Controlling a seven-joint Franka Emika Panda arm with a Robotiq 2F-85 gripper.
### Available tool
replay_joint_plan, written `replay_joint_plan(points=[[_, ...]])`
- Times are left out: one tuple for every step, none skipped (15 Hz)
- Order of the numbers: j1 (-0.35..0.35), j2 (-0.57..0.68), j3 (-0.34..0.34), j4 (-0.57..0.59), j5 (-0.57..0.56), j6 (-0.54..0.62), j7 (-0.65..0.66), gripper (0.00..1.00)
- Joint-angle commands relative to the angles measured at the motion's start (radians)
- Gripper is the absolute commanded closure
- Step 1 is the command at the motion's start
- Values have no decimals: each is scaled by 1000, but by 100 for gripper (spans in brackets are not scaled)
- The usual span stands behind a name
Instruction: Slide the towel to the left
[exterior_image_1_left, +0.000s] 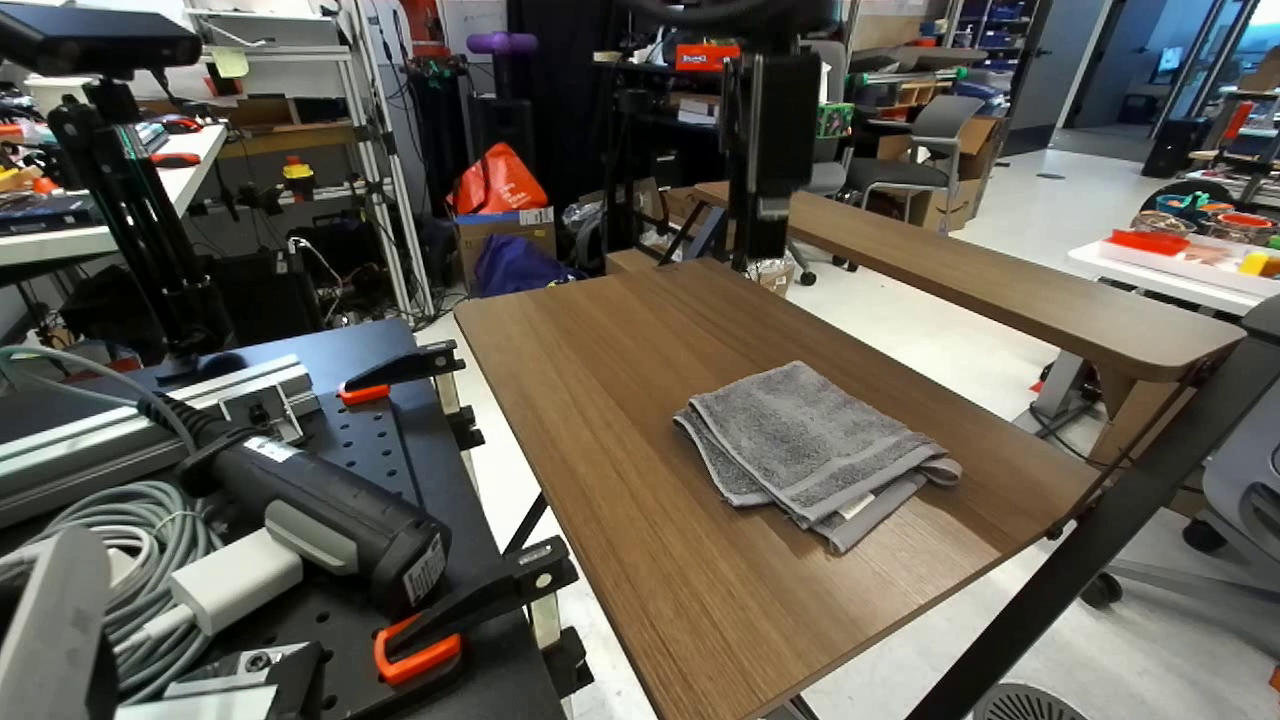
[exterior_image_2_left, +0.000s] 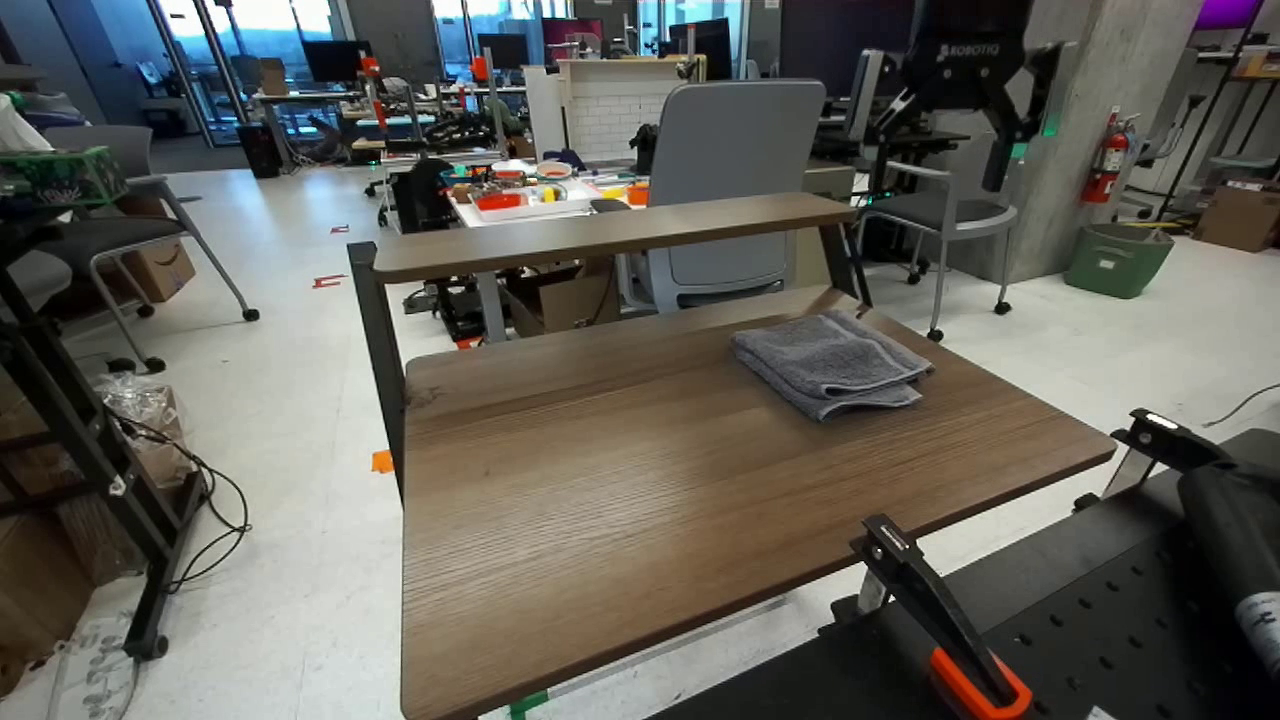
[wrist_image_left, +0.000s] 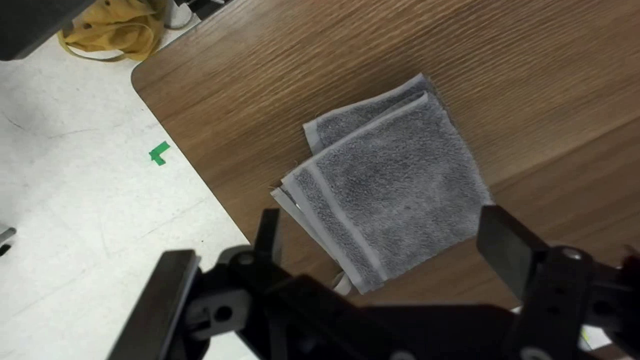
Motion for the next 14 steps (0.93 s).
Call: replay_joint_plan(points=[[39,133,-82,65,-18,78,5,0],[46,163,-99,78,-10,96,5,0],[52,201,-114,96,-2,113,2,0],[60,231,-128,113,3,122,2,0],[65,270,-136,136,15,131,-5,0],[71,299,-143,156,23,134,-7,0],[76,333,-148,180,34,141,-7,0],[79,368,-153,207,44,143,-9,0],[83,402,-156,236,54,136,-9,0],[85,430,-157,260,70,131,-10,0],[86,464,-157,290,81,126,-14,0],[89,489,-159,312,91,122,-14,0],[93,517,-160,338,102,120,-13,0],[95,541,-161,361,111,116,-16,0]])
